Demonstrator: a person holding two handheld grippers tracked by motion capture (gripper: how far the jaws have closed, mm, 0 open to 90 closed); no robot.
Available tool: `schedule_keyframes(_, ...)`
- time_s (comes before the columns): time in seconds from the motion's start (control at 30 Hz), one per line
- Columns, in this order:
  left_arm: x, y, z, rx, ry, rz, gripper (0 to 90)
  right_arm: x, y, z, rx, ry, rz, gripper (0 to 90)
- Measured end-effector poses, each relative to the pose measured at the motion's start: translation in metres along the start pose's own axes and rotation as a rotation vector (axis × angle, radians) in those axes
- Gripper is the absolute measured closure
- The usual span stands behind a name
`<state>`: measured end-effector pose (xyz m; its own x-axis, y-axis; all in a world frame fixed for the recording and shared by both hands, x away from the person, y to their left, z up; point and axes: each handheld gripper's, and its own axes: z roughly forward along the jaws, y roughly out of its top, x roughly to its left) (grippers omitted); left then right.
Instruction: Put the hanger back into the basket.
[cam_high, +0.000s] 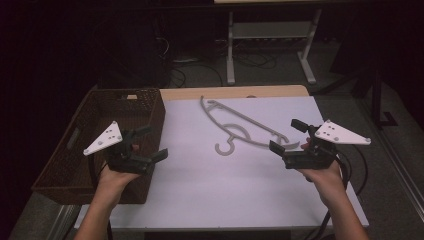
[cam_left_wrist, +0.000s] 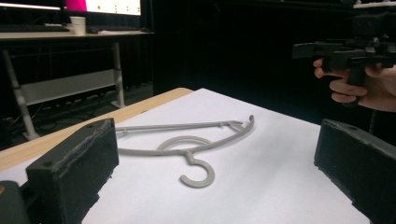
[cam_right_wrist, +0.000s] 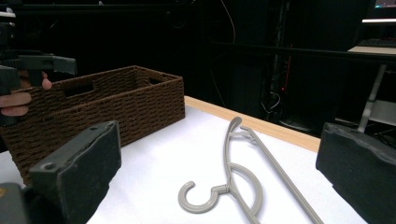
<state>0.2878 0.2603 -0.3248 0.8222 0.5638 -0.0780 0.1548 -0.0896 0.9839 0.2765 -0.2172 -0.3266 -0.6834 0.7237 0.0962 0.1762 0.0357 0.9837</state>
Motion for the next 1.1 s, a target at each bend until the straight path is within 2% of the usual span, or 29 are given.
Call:
schedule_keyframes(0.17,-0.006,0.003,0.008,0.005,-0.019,0.004,0.0,-0.003,-0.002,0.0,0.011,-0.002,-0.004,0.0)
schedule_keyframes(0.37,-0.016,-0.001,0.024,0.053,-0.043,0.015,0.0,-0.007,-0.006,0.006,0.043,0.001,-0.004,0.0)
schedule_keyframes(0.47,-0.023,-0.008,0.037,0.095,-0.067,0.018,0.0,-0.011,-0.008,0.011,0.072,0.005,-0.018,0.0)
schedule_keyframes(0.53,-0.023,-0.009,0.039,0.103,-0.069,0.022,0.0,-0.011,-0.009,0.013,0.082,0.008,-0.019,0.0)
schedule_keyframes(0.7,-0.027,-0.024,0.054,0.171,-0.095,0.033,0.0,-0.016,-0.013,0.027,0.138,0.03,-0.035,0.0)
schedule_keyframes(1.03,-0.028,-0.044,0.068,0.245,-0.138,0.032,0.0,-0.024,-0.018,0.047,0.201,0.046,-0.042,0.0)
schedule_keyframes(1.1,-0.027,-0.048,0.068,0.264,-0.147,0.039,0.0,-0.028,-0.021,0.055,0.232,0.058,-0.048,0.0)
